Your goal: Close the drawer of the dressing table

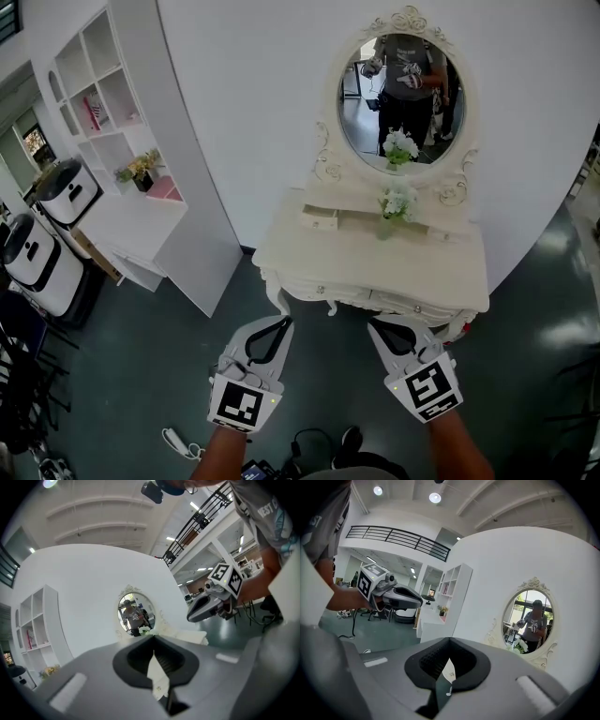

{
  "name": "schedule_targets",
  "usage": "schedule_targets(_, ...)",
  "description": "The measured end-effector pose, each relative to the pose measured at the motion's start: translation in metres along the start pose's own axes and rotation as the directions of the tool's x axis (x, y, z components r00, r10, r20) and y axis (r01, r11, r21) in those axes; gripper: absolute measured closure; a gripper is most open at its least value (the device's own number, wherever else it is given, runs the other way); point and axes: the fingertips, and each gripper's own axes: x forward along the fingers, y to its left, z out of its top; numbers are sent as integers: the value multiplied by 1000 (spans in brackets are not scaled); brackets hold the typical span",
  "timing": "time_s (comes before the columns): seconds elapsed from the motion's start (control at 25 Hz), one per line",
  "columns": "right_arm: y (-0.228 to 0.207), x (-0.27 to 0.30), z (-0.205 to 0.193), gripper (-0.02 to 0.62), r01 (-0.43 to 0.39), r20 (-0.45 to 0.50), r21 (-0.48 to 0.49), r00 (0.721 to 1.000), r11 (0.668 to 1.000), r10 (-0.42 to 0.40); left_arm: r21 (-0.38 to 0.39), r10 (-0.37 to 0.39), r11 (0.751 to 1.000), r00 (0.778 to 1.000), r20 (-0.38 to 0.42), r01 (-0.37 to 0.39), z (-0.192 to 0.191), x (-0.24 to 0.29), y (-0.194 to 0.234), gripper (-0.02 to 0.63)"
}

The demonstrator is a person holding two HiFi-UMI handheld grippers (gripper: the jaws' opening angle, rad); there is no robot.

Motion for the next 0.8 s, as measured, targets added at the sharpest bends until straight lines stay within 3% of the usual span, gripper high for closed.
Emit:
schedule_targets(0.36, -63, 15, -22, 594, -21, 26, 13, 999, 1000, 20, 21, 17, 1000, 999, -43, -16, 3, 65, -7, 603)
schedule_targets(0.8, -96, 39, -33, 594, 4, 11, 29, 1000, 1000, -4, 13, -19, 1000, 999, -38, 20, -7, 111, 2, 603)
